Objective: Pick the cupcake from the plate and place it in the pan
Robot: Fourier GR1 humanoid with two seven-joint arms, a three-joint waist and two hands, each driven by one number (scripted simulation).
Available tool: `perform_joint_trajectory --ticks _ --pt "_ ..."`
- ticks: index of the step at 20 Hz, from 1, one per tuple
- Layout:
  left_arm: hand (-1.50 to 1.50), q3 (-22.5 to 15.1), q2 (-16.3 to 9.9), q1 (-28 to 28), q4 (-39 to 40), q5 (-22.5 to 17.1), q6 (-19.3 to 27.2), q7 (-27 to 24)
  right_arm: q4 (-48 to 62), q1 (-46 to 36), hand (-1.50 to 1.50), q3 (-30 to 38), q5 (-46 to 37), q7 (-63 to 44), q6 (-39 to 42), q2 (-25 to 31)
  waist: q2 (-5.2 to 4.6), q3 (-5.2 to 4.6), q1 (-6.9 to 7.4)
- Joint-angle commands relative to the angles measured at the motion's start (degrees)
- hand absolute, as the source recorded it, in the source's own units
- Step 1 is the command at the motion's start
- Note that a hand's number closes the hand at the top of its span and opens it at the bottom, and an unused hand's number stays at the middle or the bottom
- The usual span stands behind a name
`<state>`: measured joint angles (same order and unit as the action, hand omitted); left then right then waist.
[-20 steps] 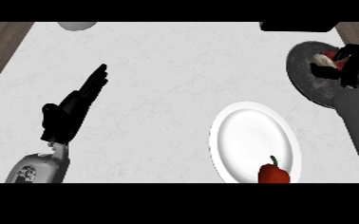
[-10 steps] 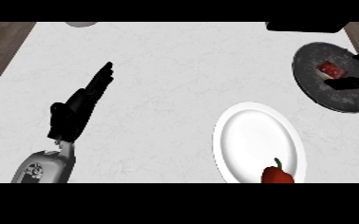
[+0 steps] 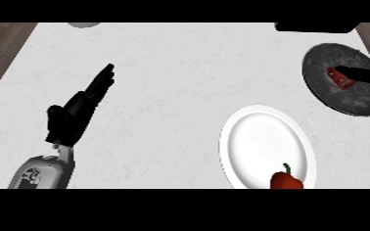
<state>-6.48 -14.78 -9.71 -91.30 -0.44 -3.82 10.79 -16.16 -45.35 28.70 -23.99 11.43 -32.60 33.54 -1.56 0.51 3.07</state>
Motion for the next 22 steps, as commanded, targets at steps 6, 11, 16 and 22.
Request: perform_joint_trajectory --ticks 6,11,16,22 --pt "0.00 0.1 0.5 0.1 -2.1 0.9 1.1 2.5 0.1 5.9 -1.50 12.6 14.3 16.3 14.9 2.4 0.54 -0.09 -1.23" --pt "0.00 0.9 0.5 -0.8 0.2 0.4 -0.3 1.5 1.0 11.0 -1.50 13.9 16.5 26.4 23.8 3.2 0.69 -0.21 -1.77" --pt "0.00 2.5 0.4 -0.8 1.0 0.5 -0.9 1.7 0.2 14.3 -1.50 13.7 18.2 33.5 23.8 1.7 1.17 -0.37 -2.29" --pt "0.00 2.6 2.9 -2.5 2.5 3.0 0.2 1.8 -1.3 19.3 -1.50 12.6 21.7 37.8 26.2 -1.2 1.36 -0.44 -2.74"
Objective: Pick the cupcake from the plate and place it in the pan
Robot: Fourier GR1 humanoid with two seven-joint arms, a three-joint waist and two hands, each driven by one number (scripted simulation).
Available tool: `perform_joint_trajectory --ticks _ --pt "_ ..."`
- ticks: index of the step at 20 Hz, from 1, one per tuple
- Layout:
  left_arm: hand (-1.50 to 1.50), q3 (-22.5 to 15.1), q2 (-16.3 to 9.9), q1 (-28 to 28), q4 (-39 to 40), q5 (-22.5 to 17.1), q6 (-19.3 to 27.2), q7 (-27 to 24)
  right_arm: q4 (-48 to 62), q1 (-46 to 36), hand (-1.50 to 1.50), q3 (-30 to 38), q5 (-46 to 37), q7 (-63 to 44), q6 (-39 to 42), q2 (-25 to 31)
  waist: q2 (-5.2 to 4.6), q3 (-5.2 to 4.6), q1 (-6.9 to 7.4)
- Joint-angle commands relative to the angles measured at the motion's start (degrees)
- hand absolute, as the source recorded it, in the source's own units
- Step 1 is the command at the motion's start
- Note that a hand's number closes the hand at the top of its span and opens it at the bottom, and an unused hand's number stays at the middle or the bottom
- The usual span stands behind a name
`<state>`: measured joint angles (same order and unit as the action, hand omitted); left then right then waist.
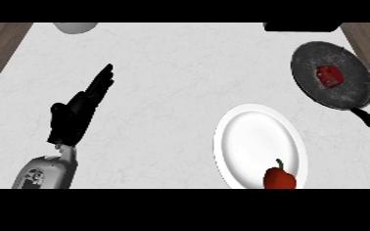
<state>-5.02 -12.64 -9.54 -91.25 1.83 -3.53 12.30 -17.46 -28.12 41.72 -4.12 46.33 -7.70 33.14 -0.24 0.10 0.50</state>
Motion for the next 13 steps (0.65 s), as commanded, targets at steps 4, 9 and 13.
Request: perform_joint_trajectory --ticks 4,9,13 --pt "0.00 4.4 -2.5 3.1 -2.7 -2.2 -4.2 -0.8 -3.0 7.3 -1.50 -2.2 3.3 4.9 3.4 -3.2 0.20 -0.06 -0.17" --pt "0.00 3.3 1.6 -0.1 4.9 2.0 -2.2 -5.1 -13.9 12.6 -1.50 -5.8 6.2 2.5 2.1 -7.5 0.32 -0.15 -0.83" --pt "0.00 1.6 2.8 0.7 -4.1 2.6 -1.3 4.4 -14.4 16.3 -1.50 -6.2 7.4 6.8 -0.5 -9.9 0.28 -0.08 -0.48"
